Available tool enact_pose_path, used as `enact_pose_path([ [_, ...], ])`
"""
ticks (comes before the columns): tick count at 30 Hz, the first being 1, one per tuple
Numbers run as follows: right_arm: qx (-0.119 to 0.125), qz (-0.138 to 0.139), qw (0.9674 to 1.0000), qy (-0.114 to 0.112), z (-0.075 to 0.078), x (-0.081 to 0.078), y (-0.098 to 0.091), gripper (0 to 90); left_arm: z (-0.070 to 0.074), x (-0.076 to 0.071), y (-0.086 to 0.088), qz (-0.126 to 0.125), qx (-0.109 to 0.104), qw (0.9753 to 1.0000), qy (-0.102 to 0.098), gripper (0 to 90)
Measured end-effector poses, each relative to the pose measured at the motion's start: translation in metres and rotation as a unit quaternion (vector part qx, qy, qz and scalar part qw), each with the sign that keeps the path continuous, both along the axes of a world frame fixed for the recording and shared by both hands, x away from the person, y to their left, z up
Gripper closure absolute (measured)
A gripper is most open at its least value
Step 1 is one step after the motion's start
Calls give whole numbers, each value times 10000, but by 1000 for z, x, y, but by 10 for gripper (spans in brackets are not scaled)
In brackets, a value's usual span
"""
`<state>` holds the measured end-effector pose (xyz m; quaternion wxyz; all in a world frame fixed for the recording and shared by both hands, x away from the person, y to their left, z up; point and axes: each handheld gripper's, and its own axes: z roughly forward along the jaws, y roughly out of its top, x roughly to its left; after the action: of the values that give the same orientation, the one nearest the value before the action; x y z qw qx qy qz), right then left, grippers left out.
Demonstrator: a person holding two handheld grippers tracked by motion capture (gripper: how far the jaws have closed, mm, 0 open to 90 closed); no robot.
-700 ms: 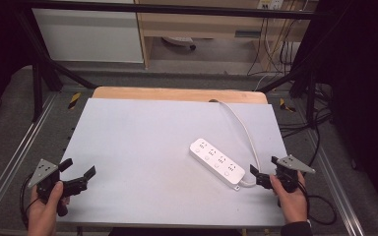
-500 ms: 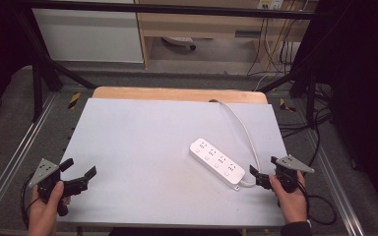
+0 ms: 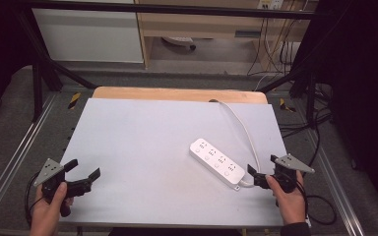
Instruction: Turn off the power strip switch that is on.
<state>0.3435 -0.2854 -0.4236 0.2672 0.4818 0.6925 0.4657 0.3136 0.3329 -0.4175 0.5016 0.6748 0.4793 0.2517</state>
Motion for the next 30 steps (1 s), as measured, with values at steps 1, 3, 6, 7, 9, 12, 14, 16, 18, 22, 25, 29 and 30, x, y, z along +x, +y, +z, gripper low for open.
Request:
enact_pose_path([
  [1, 45, 22, 10000, 9, 3, -1, 2, 29, 0, 0, 0, 8, -4, 10000, 11, 48],
  [3, 127, 53, 9999, -33, 7, -1, 4, 29, 0, 0, 0, 4, 5, 10000, 20, 48],
  [6, 197, 24, 9998, -30, 15, -1, 7, 35, -1, 0, -1, -14, 18, 10000, 24, 48],
  [7, 182, 36, 9998, 83, 19, 0, 8, 44, -1, 1, -2, -23, 56, 10000, 44, 48],
  [9, 175, 95, 9995, 228, 27, 1, 9, 42, -1, 1, -2, -18, 50, 10000, 58, 48],
  [12, 159, 70, 9998, 32, 36, 2, 11, 39, -2, 1, -2, -30, 108, 9999, 92, 49],
  [14, 175, 40, 9998, -46, 41, 2, 12, 43, -2, 1, -3, -57, 90, 9999, 70, 48],
  [16, 196, 41, 9998, -83, 45, 2, 12, 52, -1, 0, -3, -88, 88, 9999, 55, 48],
  [18, 258, 12, 9995, -154, 48, 3, 12, 61, -2, 1, -3, -95, 80, 9999, 83, 48],
  [22, 285, 29, 9990, -335, 51, 3, 15, 68, -2, 1, -2, -94, 93, 9999, 80, 48],
  [25, 289, 17, 9984, -490, 54, 8, 17, 67, -2, 0, -1, -75, 63, 9999, 68, 48],
  [29, 251, -1, 9980, -577, 58, 13, 21, 64, -3, 1, -1, -42, 63, 9999, 130, 48],
  [30, 268, 9, 9979, -590, 58, 14, 22, 64, -3, 2, -1, -40, 76, 9999, 130, 49],
])
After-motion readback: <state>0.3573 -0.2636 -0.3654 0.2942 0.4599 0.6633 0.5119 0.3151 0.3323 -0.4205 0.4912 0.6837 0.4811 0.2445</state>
